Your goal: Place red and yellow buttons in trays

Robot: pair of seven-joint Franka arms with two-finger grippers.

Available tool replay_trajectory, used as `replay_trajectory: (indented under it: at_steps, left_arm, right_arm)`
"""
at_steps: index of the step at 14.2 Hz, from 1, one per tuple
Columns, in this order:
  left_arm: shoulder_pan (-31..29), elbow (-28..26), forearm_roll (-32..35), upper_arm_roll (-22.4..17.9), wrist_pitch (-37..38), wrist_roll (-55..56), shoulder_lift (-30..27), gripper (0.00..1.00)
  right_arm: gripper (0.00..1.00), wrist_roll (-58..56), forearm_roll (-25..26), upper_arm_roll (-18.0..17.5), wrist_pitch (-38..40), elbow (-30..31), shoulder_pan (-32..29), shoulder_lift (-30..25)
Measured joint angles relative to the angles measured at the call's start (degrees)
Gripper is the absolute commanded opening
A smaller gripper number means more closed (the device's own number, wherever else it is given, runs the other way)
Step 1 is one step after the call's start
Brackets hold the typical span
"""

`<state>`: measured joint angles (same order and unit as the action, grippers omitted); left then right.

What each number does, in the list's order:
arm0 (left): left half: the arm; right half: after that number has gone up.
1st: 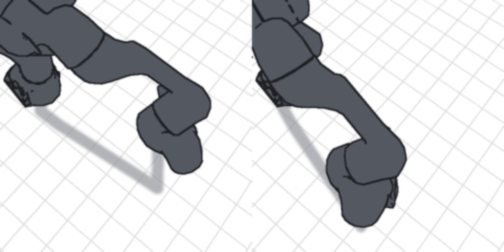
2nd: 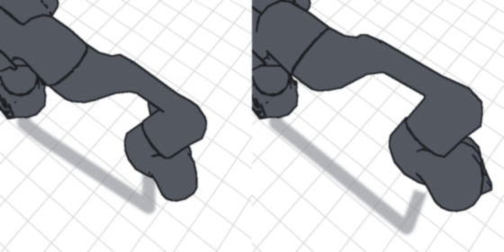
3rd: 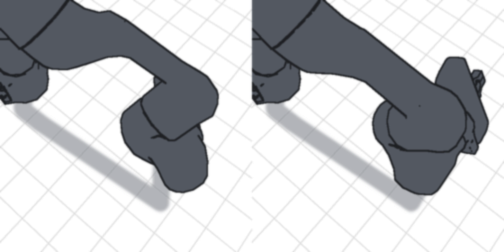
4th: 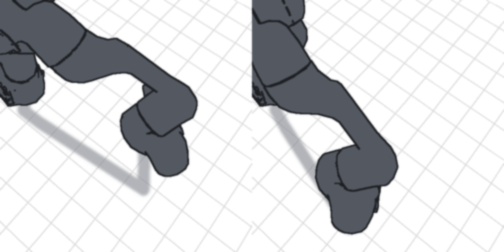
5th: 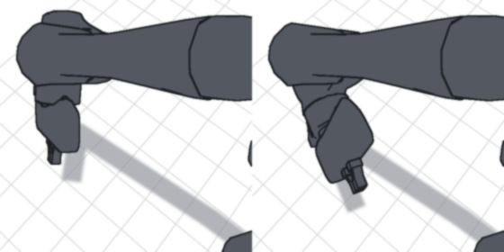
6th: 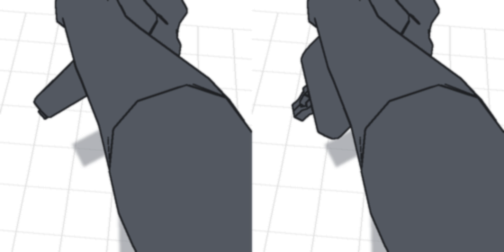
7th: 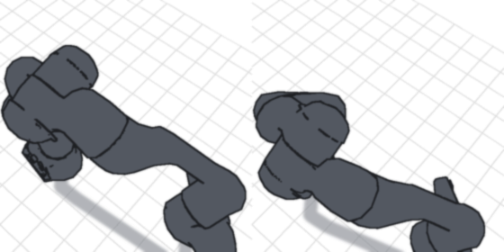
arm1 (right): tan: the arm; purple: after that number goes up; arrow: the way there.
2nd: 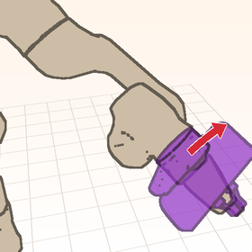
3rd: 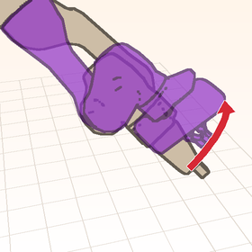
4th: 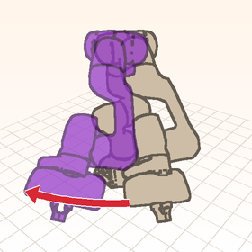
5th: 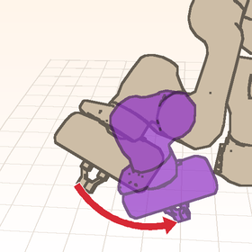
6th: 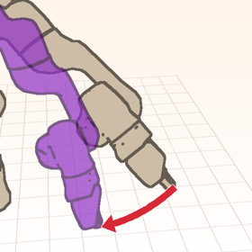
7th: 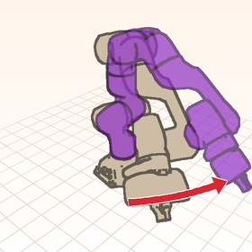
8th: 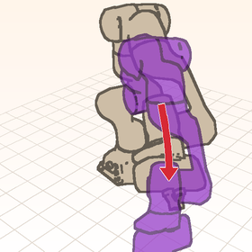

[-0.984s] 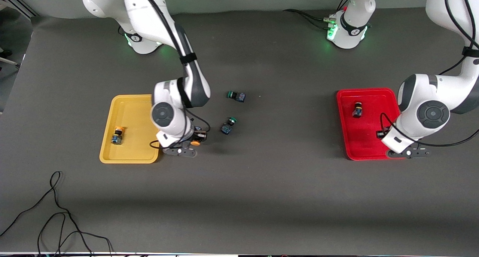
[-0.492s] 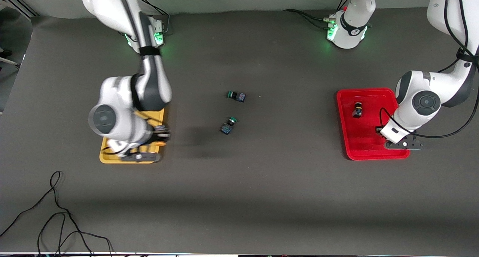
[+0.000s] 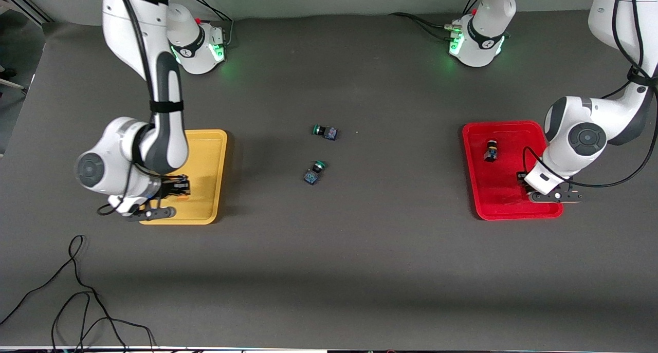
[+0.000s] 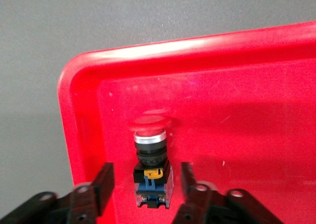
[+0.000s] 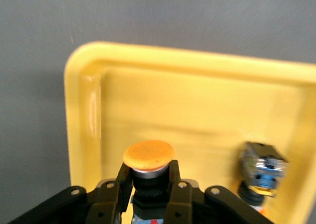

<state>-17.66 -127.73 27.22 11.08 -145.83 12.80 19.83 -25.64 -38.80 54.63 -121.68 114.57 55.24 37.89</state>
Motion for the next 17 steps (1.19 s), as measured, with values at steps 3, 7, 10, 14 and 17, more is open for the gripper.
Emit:
replay_trajectory:
  at_steps: [3, 7, 10, 14, 17]
  left_arm:
    - [0.0, 1.0, 0.2, 0.7, 3.2, 0.0, -2.3, 1.0]
    - [0.2, 3.5, -2.9, 4.7, 13.8, -0.1, -10.4, 1.0]
    - [0.8, 11.7, -15.5, 7.0, 29.7, -6.8, -14.7, 1.0]
    - [0.8, 24.2, -21.9, 7.1, 44.9, -11.7, -15.4, 1.0]
    - [0.9, 27.7, -23.1, 7.5, 49.4, -11.9, -17.1, 1.0]
  right_arm:
    - [1.0, 0.1, -1.4, -1.4, -1.0, 0.2, 0.6, 2.1]
    - [1.0, 1.0, -1.6, 0.3, -0.1, -2.0, 0.7, 1.2]
    - [1.0, 3.9, 0.1, 5.7, 8.5, -8.2, 1.5, 0.2]
    - [1.0, 11.7, 5.7, 14.1, 18.6, -17.2, 6.9, -2.8]
    - [1.0, 14.5, 6.5, 23.8, 24.3, -19.5, 16.0, -4.6]
